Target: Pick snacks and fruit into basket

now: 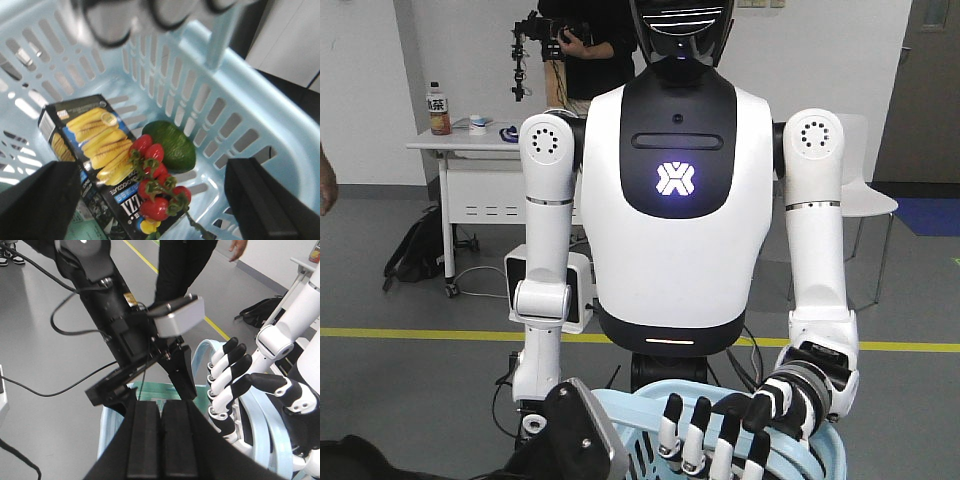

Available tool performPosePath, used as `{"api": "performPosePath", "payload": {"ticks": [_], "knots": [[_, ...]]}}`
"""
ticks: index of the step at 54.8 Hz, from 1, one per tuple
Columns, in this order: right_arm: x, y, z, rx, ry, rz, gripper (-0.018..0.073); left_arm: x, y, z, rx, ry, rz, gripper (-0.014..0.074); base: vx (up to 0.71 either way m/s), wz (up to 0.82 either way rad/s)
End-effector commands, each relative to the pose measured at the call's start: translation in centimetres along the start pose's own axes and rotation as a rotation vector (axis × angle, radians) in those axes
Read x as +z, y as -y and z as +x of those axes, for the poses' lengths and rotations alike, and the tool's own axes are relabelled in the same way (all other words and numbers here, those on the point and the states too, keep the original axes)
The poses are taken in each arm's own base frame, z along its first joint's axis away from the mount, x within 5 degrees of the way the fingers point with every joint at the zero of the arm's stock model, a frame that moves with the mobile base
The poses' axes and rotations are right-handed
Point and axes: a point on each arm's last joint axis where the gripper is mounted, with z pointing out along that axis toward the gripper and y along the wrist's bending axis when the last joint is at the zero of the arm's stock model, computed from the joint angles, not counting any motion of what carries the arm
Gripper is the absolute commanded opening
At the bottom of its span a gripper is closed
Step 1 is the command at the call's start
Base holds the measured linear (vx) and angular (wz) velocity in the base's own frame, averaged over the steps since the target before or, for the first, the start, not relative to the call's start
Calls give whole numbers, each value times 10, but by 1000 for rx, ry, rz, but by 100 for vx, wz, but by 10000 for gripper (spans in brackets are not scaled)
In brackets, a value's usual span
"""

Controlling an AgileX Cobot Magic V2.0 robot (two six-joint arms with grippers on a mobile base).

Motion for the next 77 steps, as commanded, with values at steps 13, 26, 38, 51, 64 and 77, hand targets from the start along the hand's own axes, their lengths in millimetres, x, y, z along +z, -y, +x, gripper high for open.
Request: {"api": "performPosePath", "payload": {"ticks": [13, 26, 38, 51, 64, 77], "knots": [[-6, 14, -11, 60, 67, 141, -8, -71, 25, -32, 79, 242, -42, 298, 0, 0], [-16, 36, -1, 143, -11, 402, -7, -111, 34, -33, 171, 314, -150, -13, 0, 0], [-58, 54, 9, 219, 26, 669, -7, -146, 22, -21, 79, 302, -347, -10, 0, 0], [-101, 54, 26, 295, 80, 746, -7, -195, 23, -3, -11, 319, -572, -8, 0, 0], [-87, 48, 45, 245, 47, 718, -7, -215, 38, 42, -122, 413, -678, -5, 0, 0], [-70, 43, 51, 202, 78, 653, -7, -224, 55, 75, -104, 541, -684, -5, 0, 0]]}}
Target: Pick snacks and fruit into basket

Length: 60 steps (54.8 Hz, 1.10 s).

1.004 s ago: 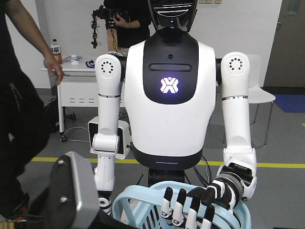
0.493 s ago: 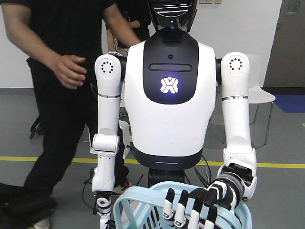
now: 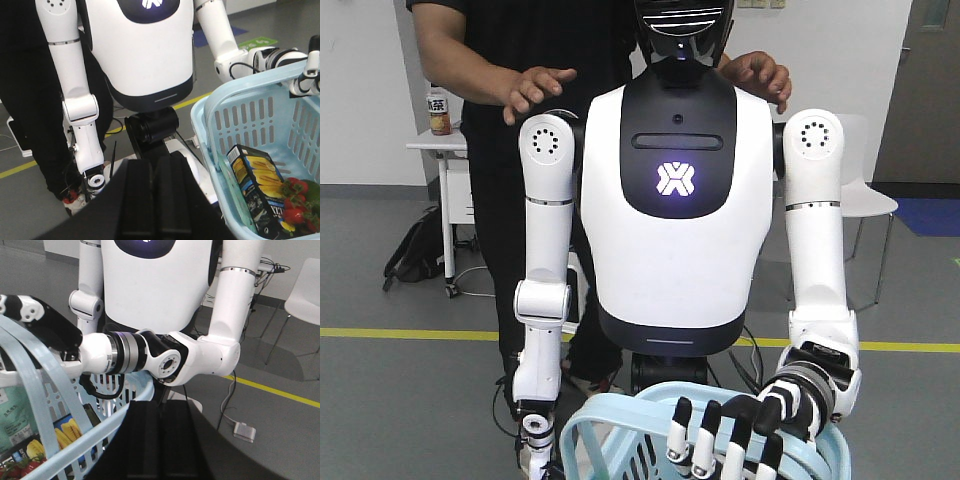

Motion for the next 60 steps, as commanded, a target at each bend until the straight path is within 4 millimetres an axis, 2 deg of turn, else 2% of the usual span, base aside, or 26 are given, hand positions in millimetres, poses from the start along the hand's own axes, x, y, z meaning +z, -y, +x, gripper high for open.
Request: {"api": "performPosePath", "payload": {"ticks": [1, 47, 55, 60], "knots": [[-1, -2, -16, -32, 110, -17, -7, -9, -1, -13, -9, 141, 1, -5, 0, 0], [-1, 0, -14, -34, 90, 1, -7, -14, 0, -12, -26, 153, 13, -5, 0, 0], [-1, 0, -14, -34, 90, 1, -7, -15, -2, -10, -39, 154, -77, -5, 0, 0], [-1, 0, -14, -35, 91, 2, -7, -17, -5, -1, -36, 199, -158, -5, 0, 0]]}}
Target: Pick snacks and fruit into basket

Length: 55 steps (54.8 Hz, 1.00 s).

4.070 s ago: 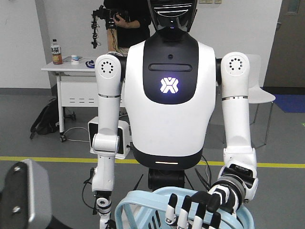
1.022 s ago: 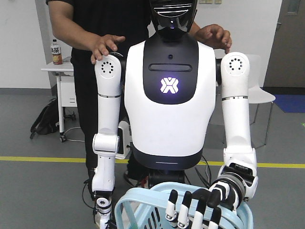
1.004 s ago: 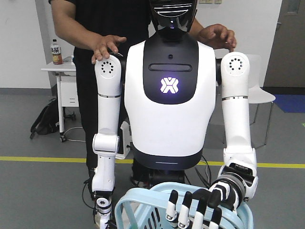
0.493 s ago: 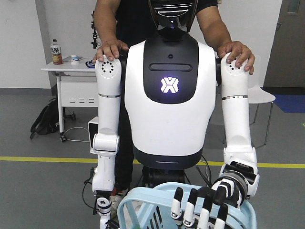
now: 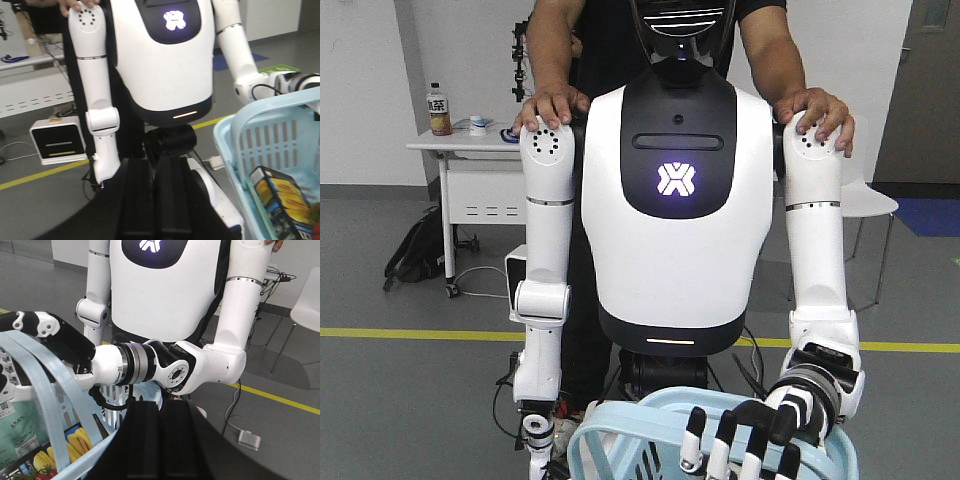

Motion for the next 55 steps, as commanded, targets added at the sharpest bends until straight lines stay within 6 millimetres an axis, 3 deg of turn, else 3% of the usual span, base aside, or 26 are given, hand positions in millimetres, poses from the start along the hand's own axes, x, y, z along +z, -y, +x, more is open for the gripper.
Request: {"api": "performPosePath", "payload": {"ticks": [1, 17, 30, 37, 55], "knots": [[-1, 1, -13, -36, 75, 13, -7, -4, -2, -6, -4, 146, -64, -5, 0, 0], [-1, 1, -13, -36, 75, 13, -7, -7, -2, 66, -38, 179, -223, -5, 0, 0], [-1, 1, -12, -36, 74, 14, -7, 12, -5, 115, -90, 122, -286, -5, 0, 0], [-1, 1, -12, -36, 74, 14, -7, 20, -8, 131, -83, 205, -321, -5, 0, 0], [-1, 1, -13, -36, 75, 13, -7, 20, -8, 132, -104, 205, -319, -5, 0, 0]]}}
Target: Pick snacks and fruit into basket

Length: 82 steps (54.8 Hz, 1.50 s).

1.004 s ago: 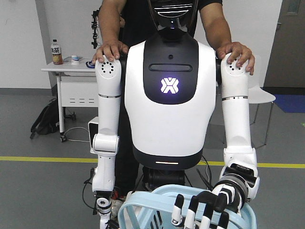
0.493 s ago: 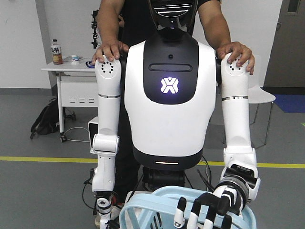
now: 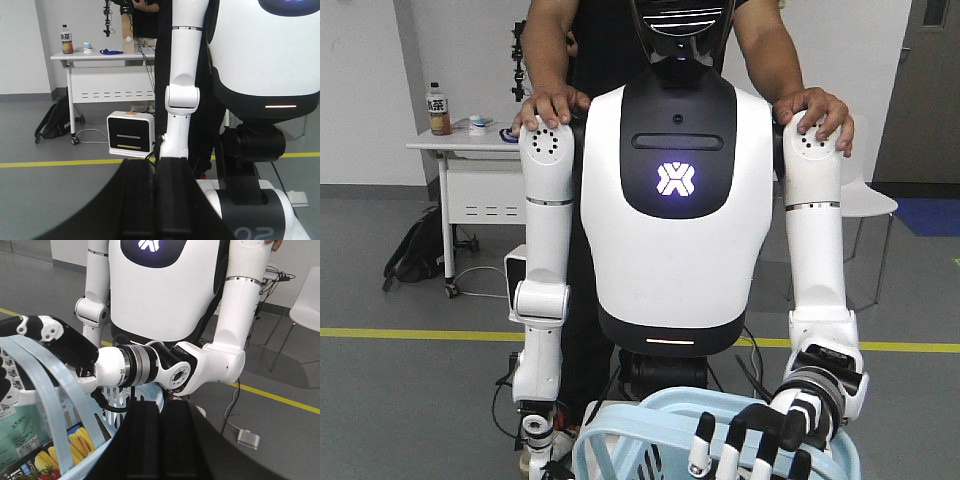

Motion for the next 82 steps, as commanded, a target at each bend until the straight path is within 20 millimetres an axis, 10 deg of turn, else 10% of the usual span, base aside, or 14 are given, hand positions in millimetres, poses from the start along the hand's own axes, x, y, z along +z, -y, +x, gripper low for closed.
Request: {"api": "performPosePath", "payload": {"ticks": [1, 56, 82], "knots": [[-1, 1, -13, -35, 77, 11, -7, -3, 0, -13, -18, 104, -3, -5, 0, 0], [-3, 0, -9, 8, 44, 68, -7, -3, 0, -13, -18, 99, -3, -5, 0, 0], [24, -21, 80, 111, 157, 220, -7, -3, 0, -13, -18, 99, -3, -5, 0, 0]]}}
